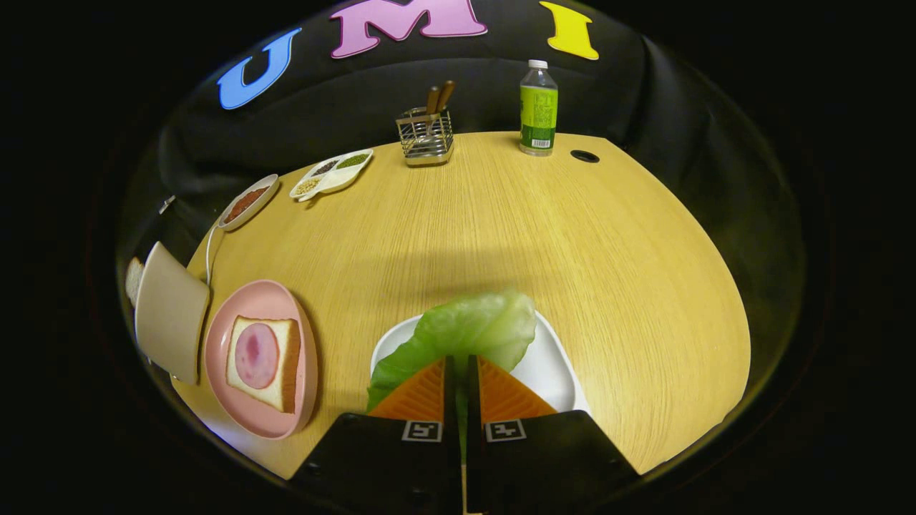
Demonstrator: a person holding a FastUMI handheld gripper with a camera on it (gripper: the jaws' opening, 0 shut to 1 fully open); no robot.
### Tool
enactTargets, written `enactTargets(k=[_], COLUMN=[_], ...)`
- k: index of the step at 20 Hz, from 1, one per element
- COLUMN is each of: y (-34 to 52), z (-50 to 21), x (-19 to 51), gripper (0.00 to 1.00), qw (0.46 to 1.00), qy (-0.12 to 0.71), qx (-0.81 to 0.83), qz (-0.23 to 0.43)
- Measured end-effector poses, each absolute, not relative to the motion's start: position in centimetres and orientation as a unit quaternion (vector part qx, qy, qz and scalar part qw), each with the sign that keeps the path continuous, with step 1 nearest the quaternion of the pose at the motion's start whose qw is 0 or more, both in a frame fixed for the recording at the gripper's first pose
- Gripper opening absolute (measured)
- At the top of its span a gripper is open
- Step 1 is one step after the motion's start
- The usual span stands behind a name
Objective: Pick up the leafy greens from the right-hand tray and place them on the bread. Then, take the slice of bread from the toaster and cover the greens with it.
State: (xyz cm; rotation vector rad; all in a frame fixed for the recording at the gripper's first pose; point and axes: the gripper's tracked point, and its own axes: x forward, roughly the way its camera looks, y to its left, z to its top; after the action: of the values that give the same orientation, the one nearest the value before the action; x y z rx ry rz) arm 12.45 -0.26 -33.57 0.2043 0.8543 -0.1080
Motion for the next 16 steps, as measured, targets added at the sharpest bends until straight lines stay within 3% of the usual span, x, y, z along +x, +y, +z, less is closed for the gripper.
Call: enactTargets(k=[16], y=[1.6], z=[-21.5], x=[12.5], gripper=[0.07], qw=[0.933], qy=[0.354], qx=[0.060], qz=[-0.009])
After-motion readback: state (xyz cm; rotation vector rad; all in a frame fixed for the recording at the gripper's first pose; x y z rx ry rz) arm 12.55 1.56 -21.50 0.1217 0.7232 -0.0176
